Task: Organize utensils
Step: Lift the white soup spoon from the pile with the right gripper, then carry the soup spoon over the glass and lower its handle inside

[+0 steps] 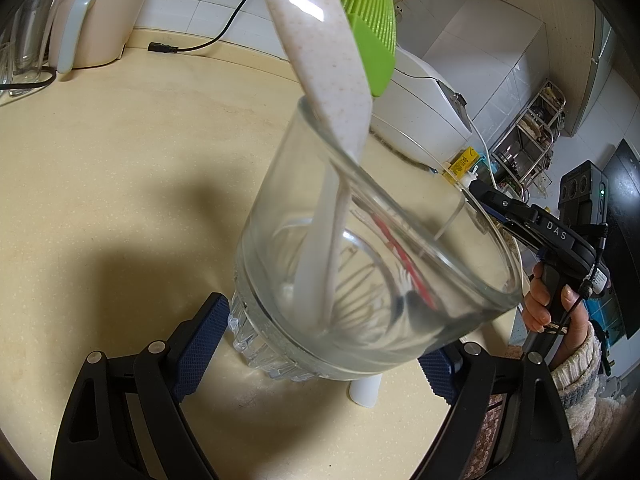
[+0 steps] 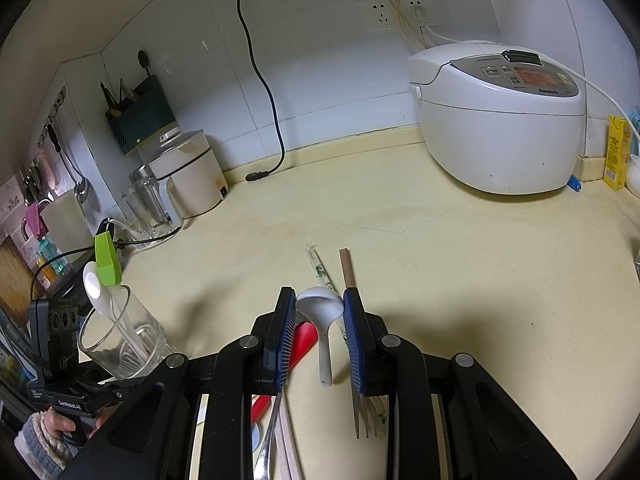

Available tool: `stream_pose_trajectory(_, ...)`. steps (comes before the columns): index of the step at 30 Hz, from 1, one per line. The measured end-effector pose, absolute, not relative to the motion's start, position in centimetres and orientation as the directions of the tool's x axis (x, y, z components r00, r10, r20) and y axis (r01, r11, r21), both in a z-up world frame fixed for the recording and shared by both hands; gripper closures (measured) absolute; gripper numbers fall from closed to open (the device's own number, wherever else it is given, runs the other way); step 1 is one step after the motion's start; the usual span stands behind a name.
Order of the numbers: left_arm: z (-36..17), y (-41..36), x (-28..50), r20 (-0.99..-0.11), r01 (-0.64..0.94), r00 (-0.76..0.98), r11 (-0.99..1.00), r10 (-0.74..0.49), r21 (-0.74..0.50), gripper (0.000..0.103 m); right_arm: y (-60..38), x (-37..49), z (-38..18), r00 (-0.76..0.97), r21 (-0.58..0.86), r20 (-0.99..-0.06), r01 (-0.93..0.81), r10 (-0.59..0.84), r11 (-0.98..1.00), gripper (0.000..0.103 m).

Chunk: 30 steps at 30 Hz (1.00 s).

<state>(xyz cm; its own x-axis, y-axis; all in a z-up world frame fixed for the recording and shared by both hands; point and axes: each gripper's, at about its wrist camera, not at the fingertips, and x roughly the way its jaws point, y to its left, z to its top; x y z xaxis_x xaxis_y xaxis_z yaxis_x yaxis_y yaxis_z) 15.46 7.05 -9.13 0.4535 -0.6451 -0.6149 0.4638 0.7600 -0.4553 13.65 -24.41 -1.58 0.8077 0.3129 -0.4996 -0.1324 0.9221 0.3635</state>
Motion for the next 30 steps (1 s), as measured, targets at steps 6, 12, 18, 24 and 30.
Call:
stream_pose_trajectory(6, -9.1, 7.1, 15.5, -0.615, 0.463, 0.455, 0.761, -0.644, -0.454, 0.013, -24.4, 13.6, -1.5, 0.808, 0.367, -0.495, -0.138, 0.318, 0.92, 0.078)
stream_pose_trajectory(12, -9.2, 7.1, 15.5, -0.615, 0.463, 0.455, 0.761, -0.644, -0.455, 0.013, -24.3, 13.7, -1.5, 0.808, 0.366, -0.496, -0.139, 0.319, 0.92, 0.078)
stream_pose_trajectory(18, -9.2, 7.1, 15.5, -0.614, 0.463, 0.455, 0.761, -0.645, -0.455, 0.013, -23.8, 13.7, -1.3, 0.819, 0.348, -0.485, -0.14, 0.306, 0.927, 0.078)
stream_pose_trajectory(24, -9.1, 7.0, 15.4, -0.612, 0.463, 0.454, 0.759, -0.647, -0.458, 0.013, -22.6, 13.0, 1.8, 0.858, 0.341, -0.411, -0.169, 0.308, 0.925, 0.078)
stream_pose_trajectory(30, -9.1, 7.0, 15.4, -0.612, 0.463, 0.454, 0.758, -0.648, -0.46, 0.013, -20.0, 12.0, 7.8, 0.86, 0.379, -0.255, -0.332, 0.443, 0.863, 0.078)
